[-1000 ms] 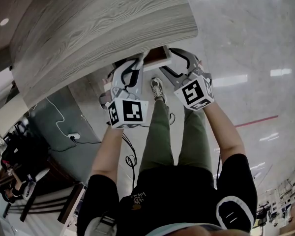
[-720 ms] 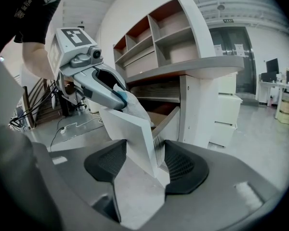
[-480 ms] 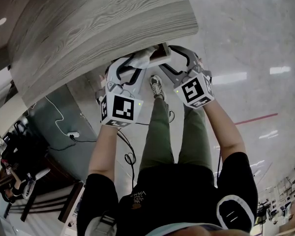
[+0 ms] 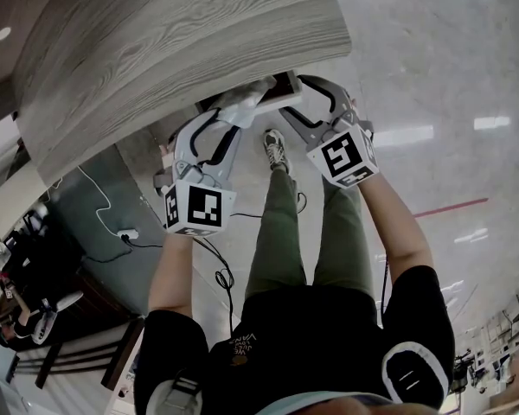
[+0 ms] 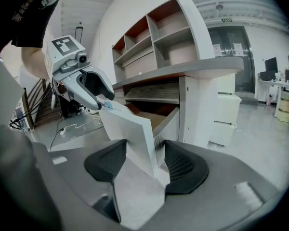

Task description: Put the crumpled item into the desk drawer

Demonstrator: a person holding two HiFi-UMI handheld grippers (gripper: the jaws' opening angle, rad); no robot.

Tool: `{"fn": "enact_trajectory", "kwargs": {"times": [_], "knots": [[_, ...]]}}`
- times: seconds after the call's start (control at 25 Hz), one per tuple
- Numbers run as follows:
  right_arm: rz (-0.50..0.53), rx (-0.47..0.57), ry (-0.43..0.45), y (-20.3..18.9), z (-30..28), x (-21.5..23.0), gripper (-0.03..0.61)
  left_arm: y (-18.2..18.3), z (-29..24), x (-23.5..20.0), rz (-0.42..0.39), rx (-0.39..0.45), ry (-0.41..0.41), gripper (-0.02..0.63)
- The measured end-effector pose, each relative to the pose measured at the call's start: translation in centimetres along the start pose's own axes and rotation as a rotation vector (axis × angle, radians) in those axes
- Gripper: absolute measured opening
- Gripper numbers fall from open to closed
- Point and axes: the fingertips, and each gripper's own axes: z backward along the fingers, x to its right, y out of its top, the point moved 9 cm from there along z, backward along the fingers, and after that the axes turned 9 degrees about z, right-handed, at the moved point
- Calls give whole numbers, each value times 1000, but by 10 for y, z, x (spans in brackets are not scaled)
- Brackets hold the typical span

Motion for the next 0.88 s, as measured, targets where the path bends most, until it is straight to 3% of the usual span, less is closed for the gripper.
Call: {"fn": "enact_trajectory", "kwargs": {"times": [0.32,0.48,0.68,0.88], "knots": [[-1,-4,-5,0,0,1,222,0,22,-1,42,66,-28,176],[-1,-7,-8,2,0,0,223,5,23,1,78,107,-31,123],[2,-10,-11,3,-1,0,223,8,16,2,89,109,-54,54],[5,-8,-12,4,1,2,224,13,1,6,90,81,-79,54]]}}
